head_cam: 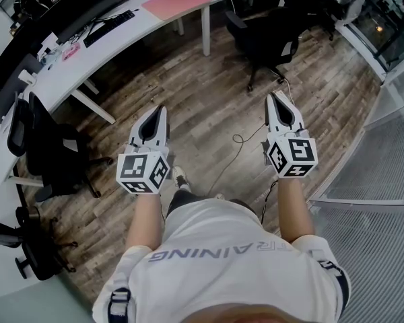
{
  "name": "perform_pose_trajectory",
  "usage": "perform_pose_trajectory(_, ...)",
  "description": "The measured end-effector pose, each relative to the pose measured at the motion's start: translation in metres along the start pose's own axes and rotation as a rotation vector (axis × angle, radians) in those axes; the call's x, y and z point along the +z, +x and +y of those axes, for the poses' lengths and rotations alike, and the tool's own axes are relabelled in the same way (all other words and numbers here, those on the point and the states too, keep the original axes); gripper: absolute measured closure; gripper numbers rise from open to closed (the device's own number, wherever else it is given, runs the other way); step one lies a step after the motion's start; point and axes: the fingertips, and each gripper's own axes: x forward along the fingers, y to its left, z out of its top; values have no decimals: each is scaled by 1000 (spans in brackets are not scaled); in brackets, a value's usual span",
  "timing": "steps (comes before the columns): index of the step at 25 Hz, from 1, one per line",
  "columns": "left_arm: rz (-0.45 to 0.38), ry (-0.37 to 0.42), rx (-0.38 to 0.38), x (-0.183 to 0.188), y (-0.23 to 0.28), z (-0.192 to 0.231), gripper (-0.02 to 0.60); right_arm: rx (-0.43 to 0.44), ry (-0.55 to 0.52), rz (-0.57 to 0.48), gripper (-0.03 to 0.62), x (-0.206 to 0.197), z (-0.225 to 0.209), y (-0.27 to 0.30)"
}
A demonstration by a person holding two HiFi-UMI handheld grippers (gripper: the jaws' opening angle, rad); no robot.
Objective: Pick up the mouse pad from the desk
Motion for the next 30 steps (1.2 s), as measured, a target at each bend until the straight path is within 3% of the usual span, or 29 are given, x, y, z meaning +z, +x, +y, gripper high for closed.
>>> perform_pose_trajectory(20,29,17,-6,-2,31,-9,548,0,39,15,571,-10,-29,13)
perform_pose_trajectory(30,35,-24,-38,-13,112,26,548,-15,2,55,571,-22,-53,82)
